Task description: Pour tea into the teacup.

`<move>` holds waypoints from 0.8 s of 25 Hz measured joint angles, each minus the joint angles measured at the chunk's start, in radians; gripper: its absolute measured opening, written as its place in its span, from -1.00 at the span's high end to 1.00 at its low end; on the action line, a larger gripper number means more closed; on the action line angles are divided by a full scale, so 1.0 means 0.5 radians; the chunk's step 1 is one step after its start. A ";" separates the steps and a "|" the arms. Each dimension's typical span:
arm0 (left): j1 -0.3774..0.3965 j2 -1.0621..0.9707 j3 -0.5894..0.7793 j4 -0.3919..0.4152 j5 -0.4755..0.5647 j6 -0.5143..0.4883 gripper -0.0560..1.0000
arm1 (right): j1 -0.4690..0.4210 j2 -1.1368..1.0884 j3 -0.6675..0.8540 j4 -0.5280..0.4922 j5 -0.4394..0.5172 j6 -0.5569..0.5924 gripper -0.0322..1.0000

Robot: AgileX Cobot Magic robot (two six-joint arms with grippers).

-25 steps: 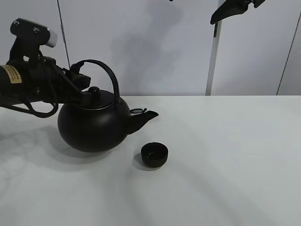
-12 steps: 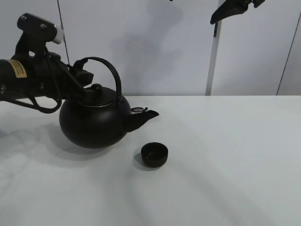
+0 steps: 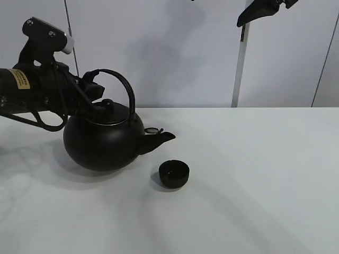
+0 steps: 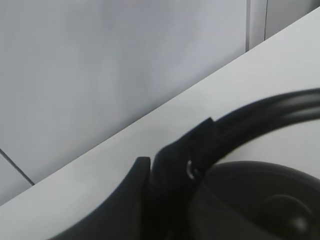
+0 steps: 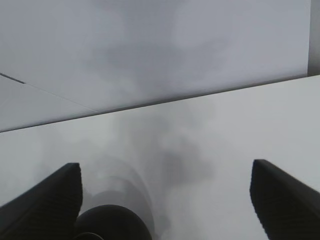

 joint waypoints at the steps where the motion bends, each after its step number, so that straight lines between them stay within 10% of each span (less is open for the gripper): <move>1: 0.000 0.000 0.000 0.000 0.001 0.001 0.71 | 0.000 0.000 0.000 0.000 -0.002 0.000 -0.28; 20: 0.000 0.003 -0.047 0.053 0.047 0.152 0.71 | 0.000 0.000 0.000 0.000 -0.010 0.000 -0.28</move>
